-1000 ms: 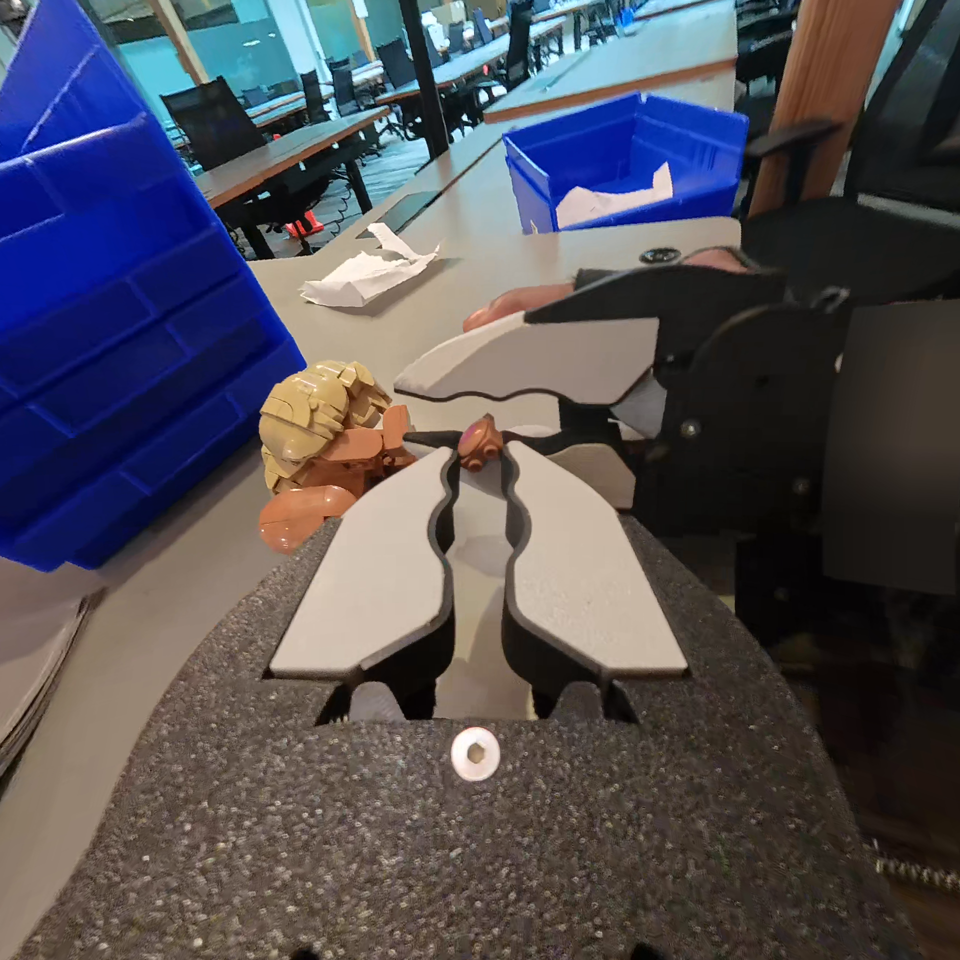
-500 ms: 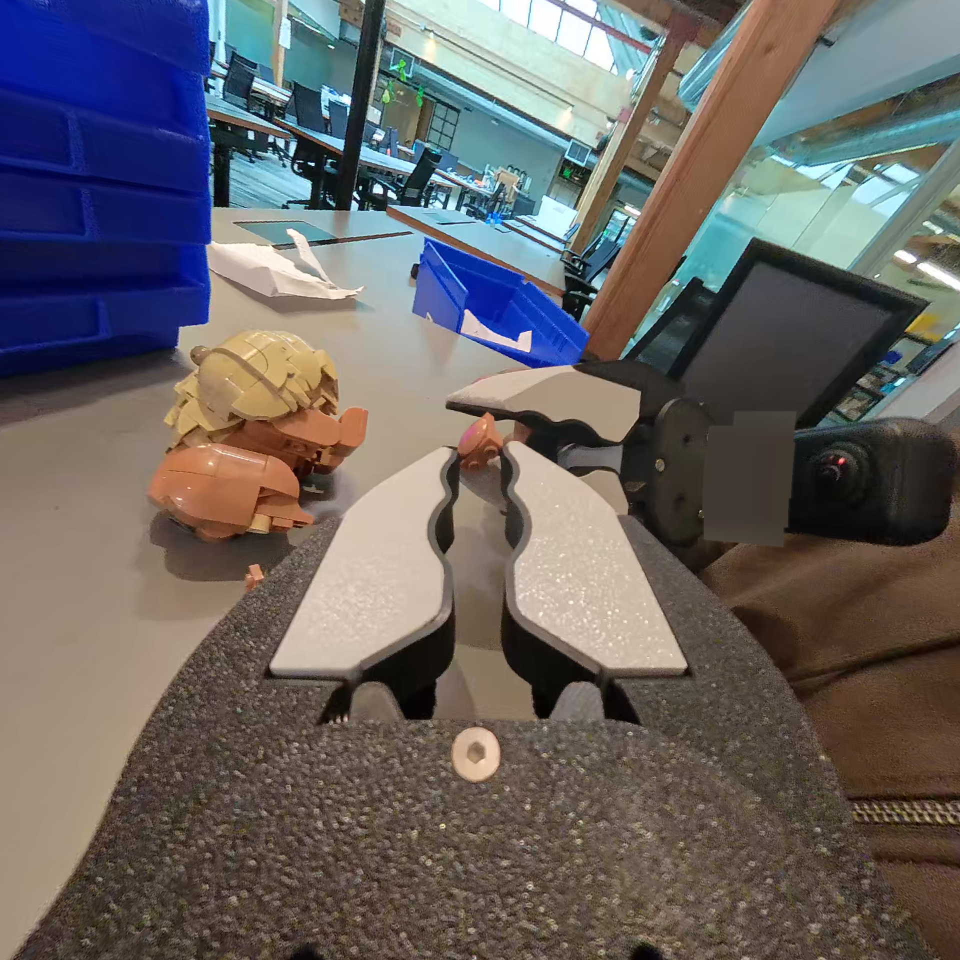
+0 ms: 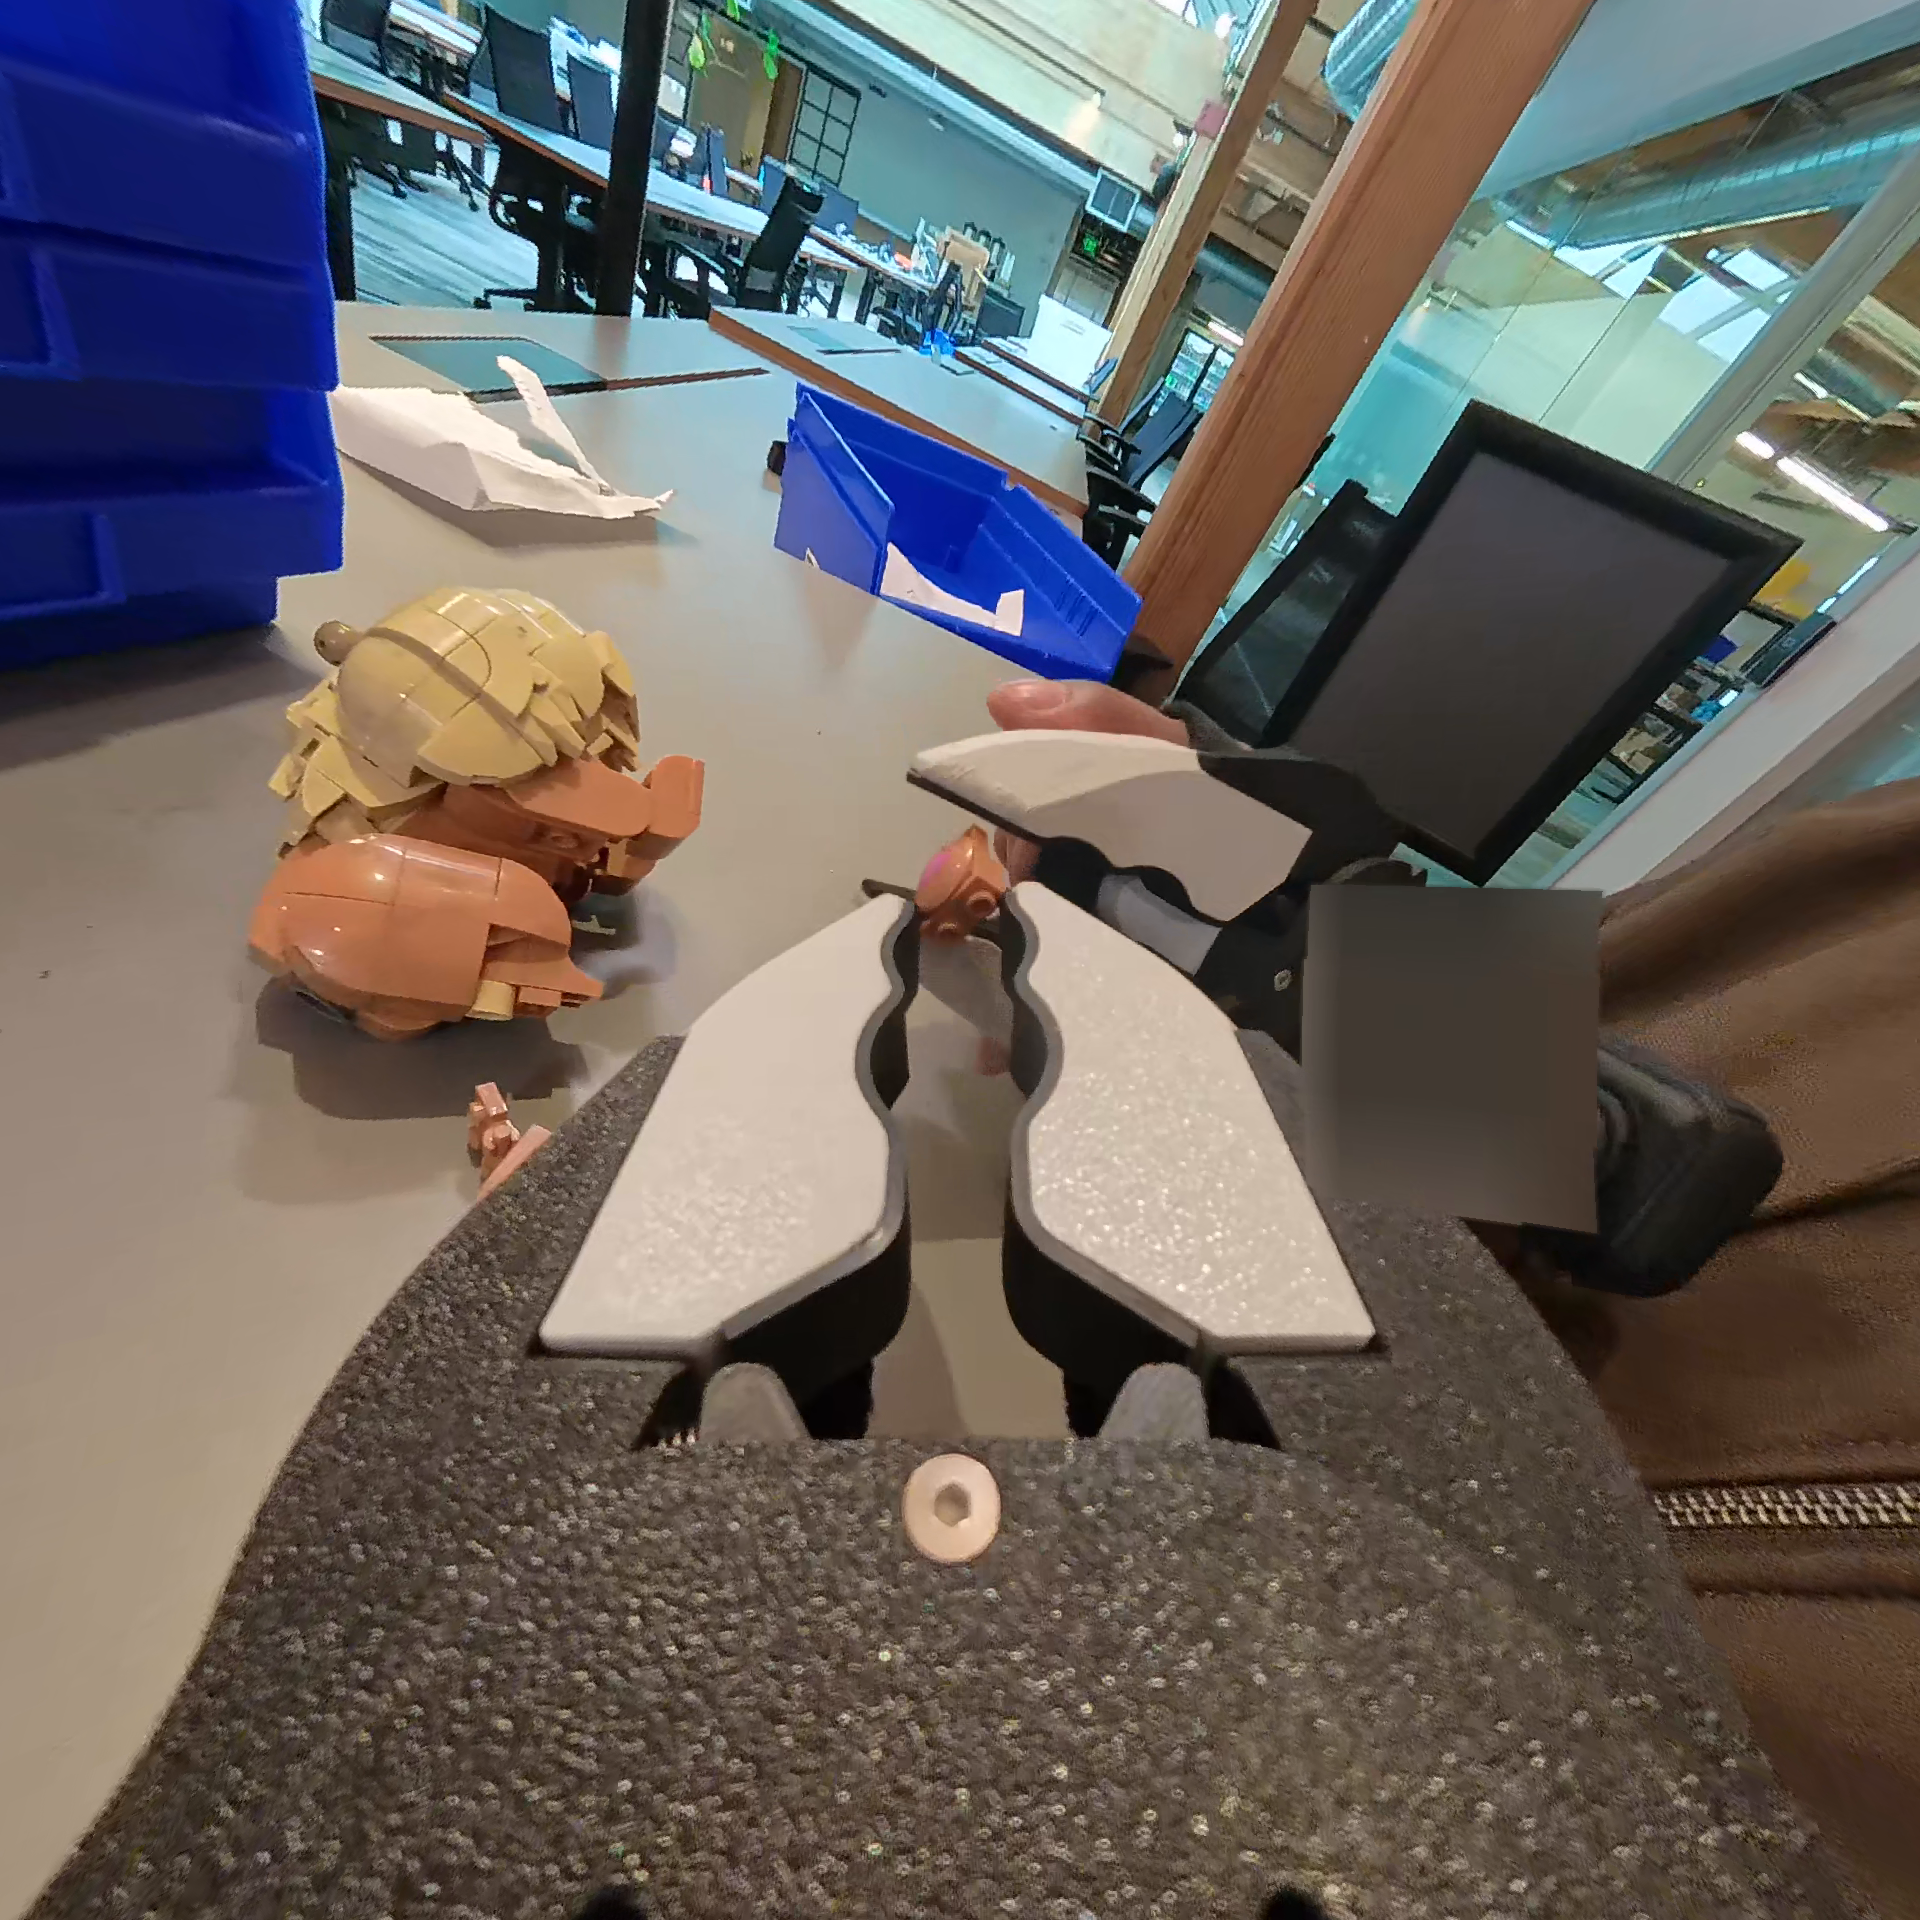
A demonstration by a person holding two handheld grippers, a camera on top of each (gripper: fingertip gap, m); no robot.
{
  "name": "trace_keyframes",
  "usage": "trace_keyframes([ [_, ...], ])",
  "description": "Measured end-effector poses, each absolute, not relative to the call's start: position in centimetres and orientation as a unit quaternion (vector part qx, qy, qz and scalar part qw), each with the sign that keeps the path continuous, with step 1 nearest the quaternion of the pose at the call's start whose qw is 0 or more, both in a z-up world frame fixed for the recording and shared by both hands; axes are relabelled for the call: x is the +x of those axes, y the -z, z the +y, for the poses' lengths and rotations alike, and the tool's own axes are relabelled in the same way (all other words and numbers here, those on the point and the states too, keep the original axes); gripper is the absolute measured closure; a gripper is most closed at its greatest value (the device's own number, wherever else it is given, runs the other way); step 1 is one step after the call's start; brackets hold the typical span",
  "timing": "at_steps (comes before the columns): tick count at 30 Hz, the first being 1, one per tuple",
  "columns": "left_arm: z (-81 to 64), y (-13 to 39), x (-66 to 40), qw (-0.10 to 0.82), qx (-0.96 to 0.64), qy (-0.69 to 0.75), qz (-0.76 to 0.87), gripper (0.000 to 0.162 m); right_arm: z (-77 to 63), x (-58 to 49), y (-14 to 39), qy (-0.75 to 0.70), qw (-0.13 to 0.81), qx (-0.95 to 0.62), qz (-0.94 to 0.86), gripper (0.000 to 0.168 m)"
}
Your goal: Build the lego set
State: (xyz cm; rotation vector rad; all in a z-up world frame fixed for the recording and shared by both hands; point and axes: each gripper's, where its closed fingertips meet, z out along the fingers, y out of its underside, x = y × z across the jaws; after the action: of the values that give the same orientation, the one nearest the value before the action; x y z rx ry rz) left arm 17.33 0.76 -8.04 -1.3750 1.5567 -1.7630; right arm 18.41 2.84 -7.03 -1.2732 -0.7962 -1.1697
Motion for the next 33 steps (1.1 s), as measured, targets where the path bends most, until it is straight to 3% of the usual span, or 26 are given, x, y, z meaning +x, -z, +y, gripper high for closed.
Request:
trace_keyframes([
  [24,0.8,7.6,17.7,0.116,-0.546,0.685,0.468,0.138,2.6,19.0,6.5,0.627,0.506,-0.486,-0.338,0.152],
  [33,1.1,8.1,18.0,0.162,-0.543,0.658,0.496,0.145,3.0,18.9,7.2,0.581,0.528,-0.518,-0.339,0.152],
])
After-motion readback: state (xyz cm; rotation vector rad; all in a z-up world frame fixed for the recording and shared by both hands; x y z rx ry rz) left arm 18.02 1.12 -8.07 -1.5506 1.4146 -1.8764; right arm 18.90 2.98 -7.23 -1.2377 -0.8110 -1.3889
